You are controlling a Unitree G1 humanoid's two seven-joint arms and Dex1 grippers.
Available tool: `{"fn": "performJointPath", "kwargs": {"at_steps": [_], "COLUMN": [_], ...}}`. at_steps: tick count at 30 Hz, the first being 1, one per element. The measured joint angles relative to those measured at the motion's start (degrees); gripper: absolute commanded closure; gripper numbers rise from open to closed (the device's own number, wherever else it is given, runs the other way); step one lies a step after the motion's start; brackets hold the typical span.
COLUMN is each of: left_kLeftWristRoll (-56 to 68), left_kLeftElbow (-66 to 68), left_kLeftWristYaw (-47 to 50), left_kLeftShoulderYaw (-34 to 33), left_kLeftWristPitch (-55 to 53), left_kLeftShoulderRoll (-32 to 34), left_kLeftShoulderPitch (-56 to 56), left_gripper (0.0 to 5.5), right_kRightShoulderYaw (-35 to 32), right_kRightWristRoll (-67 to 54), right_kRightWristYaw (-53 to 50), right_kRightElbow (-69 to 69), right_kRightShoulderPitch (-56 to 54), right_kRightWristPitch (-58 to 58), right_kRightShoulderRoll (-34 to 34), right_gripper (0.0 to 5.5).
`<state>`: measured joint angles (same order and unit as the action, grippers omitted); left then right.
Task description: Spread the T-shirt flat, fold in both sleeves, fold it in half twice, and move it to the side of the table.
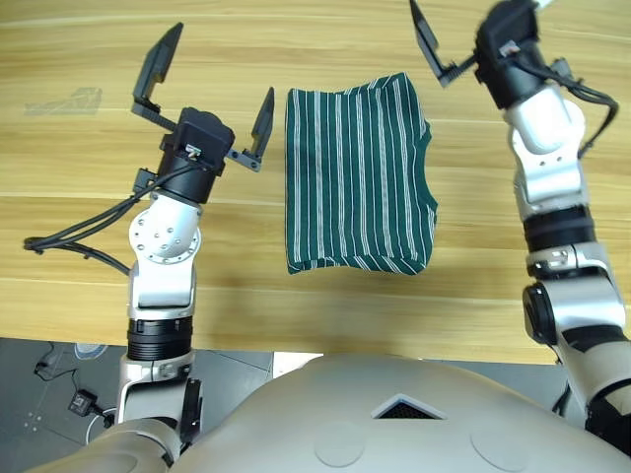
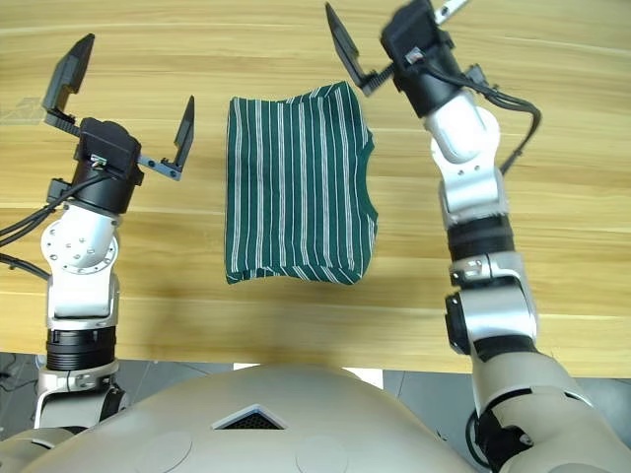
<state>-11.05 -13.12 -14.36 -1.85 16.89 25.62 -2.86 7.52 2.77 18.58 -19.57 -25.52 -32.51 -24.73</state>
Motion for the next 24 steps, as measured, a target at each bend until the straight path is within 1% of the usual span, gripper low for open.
{"fn": "performJointPath", "kwargs": {"at_steps": [2,4,7,10,14,18,20,24], "left_kLeftWristRoll": [-2.4,-4.0,-5.9,-13.1,-21.1,-26.6,-29.5,-33.1], "left_kLeftElbow": [-0.3,-0.9,-3.5,-3.4,0.0,4.7,6.5,10.9], "left_kLeftWristYaw": [-1.4,-2.6,-4.8,-4.9,-3.0,-1.2,-0.7,1.1], "left_kLeftShoulderYaw": [-1.8,-2.9,-3.4,-3.5,-3.8,-2.1,-0.5,0.9], "left_kLeftWristPitch": [4.1,9.4,18.3,27.0,34.0,37.2,38.4,39.6], "left_kLeftShoulderRoll": [4.9,8.7,13.5,17.3,19.6,20.2,20.6,22.0], "left_kLeftShoulderPitch": [-2.7,-4.8,-8.2,-10.4,-12.2,-12.0,-11.8,-10.6], "left_gripper": [0.11,0.11,0.11,0.11,0.11,0.11,0.11,0.11], "right_kRightShoulderYaw": [-2.7,-4.4,-6.0,-7.5,-7.6,-3.2,-0.6,4.0], "right_kRightWristRoll": [0.8,4.8,14.7,26.4,39.9,53.7,56.4,56.9], "right_kRightWristYaw": [2.3,3.0,2.5,-0.5,-6.5,-14.2,-16.4,-19.8], "right_kRightElbow": [5.1,8.2,13.4,14.7,12.8,8.0,5.7,2.9], "right_kRightShoulderPitch": [7.4,12.9,20.5,24.0,24.4,23.7,22.7,19.7], "right_kRightWristPitch": [-2.5,-7.1,-15.9,-25.1,-31.5,-32.7,-32.7,-32.7], "right_kRightShoulderRoll": [-6.8,-11.8,-17.2,-21.0,-23.7,-24.8,-24.9,-24.9], "right_gripper": [0.1,0.1,0.1,0.1,0.1,0.1,0.1,0.1]}}
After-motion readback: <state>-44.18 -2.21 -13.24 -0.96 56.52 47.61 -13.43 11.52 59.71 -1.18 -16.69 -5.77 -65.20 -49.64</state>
